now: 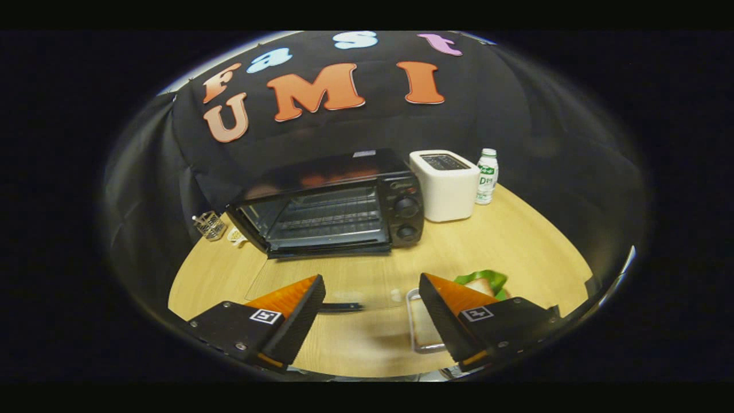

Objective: Open the toaster oven, put the food inside, and close the toaster oven door.

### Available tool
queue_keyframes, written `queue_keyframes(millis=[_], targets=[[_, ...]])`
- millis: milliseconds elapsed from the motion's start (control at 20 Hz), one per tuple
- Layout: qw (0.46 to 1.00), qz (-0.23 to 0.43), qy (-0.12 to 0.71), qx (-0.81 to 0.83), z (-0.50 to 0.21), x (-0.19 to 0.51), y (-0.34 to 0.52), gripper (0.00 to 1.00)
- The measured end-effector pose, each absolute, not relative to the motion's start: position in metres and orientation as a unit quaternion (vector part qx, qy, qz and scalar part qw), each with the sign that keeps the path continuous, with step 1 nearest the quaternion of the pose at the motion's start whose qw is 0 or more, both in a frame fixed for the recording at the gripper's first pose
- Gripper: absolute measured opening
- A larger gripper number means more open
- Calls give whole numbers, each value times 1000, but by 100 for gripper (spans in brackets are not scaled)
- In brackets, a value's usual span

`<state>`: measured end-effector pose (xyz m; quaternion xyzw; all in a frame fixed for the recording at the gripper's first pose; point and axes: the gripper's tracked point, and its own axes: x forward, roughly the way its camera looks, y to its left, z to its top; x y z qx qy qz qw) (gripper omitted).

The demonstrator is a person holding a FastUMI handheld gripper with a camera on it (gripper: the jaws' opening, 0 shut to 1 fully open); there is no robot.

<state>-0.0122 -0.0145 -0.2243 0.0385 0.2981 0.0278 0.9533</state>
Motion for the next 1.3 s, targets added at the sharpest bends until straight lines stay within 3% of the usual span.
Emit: queue_keyframes(millis=[400,1100,1250,1300], targets=[[929,76,355,71,-200,-21,-103,97],[797,166,561,151,-292,-50,-126,99],[792,173,565,152,-295,-48,-121,95],[793,175,562,156,-295,-45,-120,87]])
